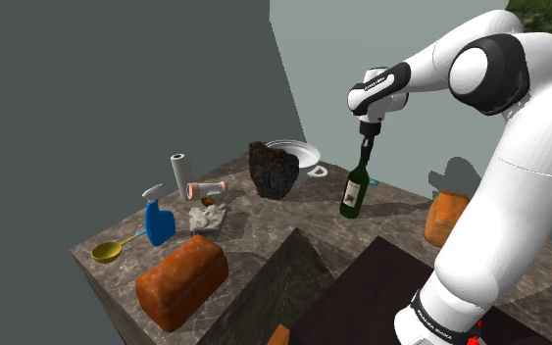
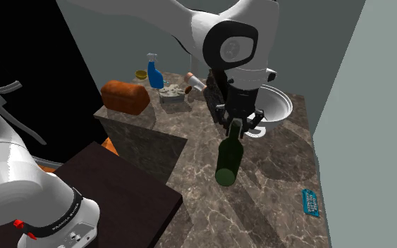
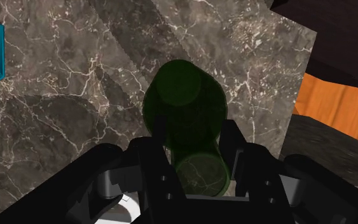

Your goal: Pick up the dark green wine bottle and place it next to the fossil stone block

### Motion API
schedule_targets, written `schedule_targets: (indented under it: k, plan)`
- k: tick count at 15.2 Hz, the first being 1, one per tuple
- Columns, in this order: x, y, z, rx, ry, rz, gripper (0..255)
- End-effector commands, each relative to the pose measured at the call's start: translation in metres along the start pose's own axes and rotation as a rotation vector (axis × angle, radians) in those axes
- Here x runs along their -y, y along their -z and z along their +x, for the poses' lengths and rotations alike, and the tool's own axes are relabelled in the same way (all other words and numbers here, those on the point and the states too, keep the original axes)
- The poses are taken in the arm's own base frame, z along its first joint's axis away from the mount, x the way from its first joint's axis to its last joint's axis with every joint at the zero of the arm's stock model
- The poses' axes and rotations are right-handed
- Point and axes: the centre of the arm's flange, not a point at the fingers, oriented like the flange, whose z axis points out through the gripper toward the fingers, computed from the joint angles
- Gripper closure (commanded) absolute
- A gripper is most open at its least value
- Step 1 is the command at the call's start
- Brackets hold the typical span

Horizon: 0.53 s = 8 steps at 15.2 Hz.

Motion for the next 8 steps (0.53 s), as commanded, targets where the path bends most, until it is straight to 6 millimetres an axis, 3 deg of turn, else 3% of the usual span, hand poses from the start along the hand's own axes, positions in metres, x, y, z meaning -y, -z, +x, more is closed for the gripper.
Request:
schedule_targets:
  k: [1, 8]
  plan:
    - [0.000, 0.005, -0.001, 0.000, 0.000, 0.000, 255]
    - [0.000, 0.042, -0.005, 0.000, 0.000, 0.000, 255]
